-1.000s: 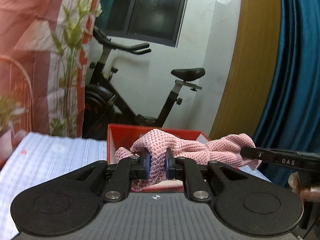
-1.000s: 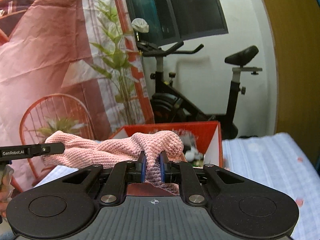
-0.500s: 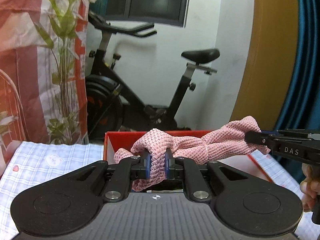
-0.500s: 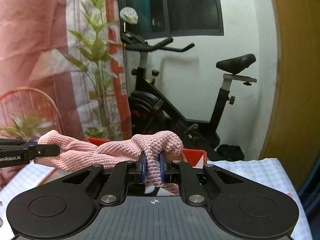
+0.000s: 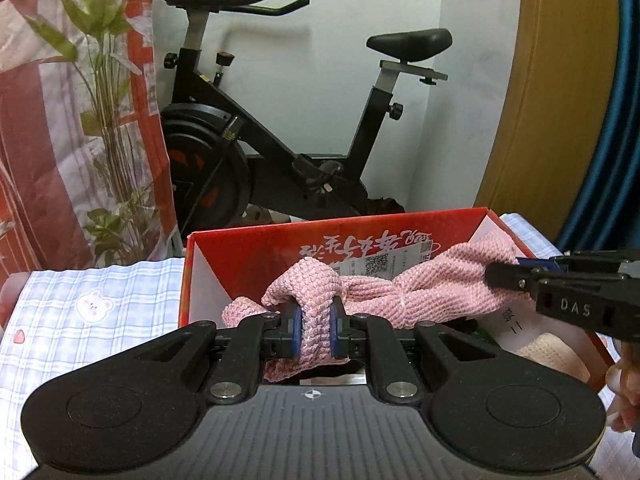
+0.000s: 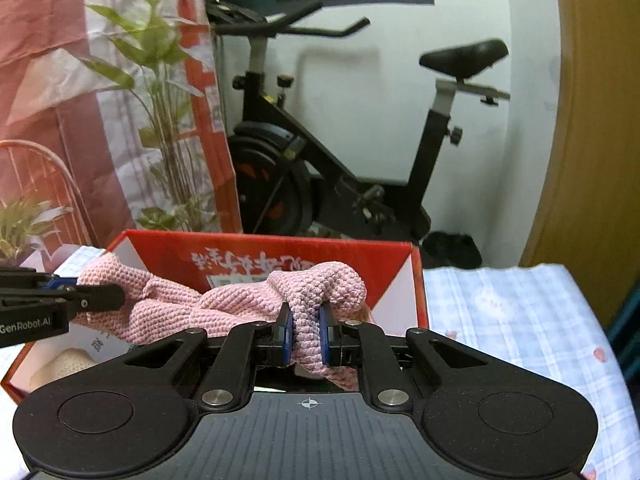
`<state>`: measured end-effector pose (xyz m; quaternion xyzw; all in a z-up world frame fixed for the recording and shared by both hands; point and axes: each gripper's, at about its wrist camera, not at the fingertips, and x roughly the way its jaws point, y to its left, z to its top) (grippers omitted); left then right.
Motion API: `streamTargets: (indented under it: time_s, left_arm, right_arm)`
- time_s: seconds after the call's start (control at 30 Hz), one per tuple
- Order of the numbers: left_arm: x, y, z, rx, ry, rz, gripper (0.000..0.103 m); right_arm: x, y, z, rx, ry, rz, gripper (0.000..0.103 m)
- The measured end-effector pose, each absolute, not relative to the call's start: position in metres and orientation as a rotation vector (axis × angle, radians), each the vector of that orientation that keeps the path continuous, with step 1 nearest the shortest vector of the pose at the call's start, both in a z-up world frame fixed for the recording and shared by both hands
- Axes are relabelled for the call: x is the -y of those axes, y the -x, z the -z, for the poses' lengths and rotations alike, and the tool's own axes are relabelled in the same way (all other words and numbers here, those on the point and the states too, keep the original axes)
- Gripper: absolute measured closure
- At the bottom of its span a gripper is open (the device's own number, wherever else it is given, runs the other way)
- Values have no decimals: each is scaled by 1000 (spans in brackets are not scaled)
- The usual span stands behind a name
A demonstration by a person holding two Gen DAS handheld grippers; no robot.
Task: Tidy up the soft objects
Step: 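Lift the pink cloth with the left tool over the red box, then open the left tool to drop the pink cloth into the box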
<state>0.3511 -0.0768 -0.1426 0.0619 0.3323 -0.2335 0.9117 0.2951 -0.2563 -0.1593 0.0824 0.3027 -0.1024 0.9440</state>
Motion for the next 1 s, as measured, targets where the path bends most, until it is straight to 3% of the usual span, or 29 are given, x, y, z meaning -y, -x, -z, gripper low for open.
streamTargets:
  time_s: [0.53,0.63,0.7,0.77,0.8,0.9,0.93,1.0]
  left_arm:
    - [87,-353,157,-727,-164,506,88]
    - [86,-348,151,-709,-172,487,69]
    - [83,-342,146,-691,-169,479,33]
    - [80,-334,139,-657,-170,465,19]
    - [80,-329,136,-643,-175,458,10]
    - [76,-314,122,-592,-185,442,0]
    - [74,-308,117,-575,-184,447,0]
    - [71,-299,109,-553,-180,455,0]
  right_arm:
    - [256,-312,180,-718,-185,190,90]
    - [256,-309,179,-710,-189,199,85]
    - [256,-303,173,-671,-195,209,75]
    - [253,-296,166,-643,-190,205,71]
    - [252,-292,163,-635,-187,199,65]
    - [249,-279,154,-617,-179,188,40]
    - [249,-274,151,-608,-178,188,36]
    - [248,-265,145,-595,-180,191,19]
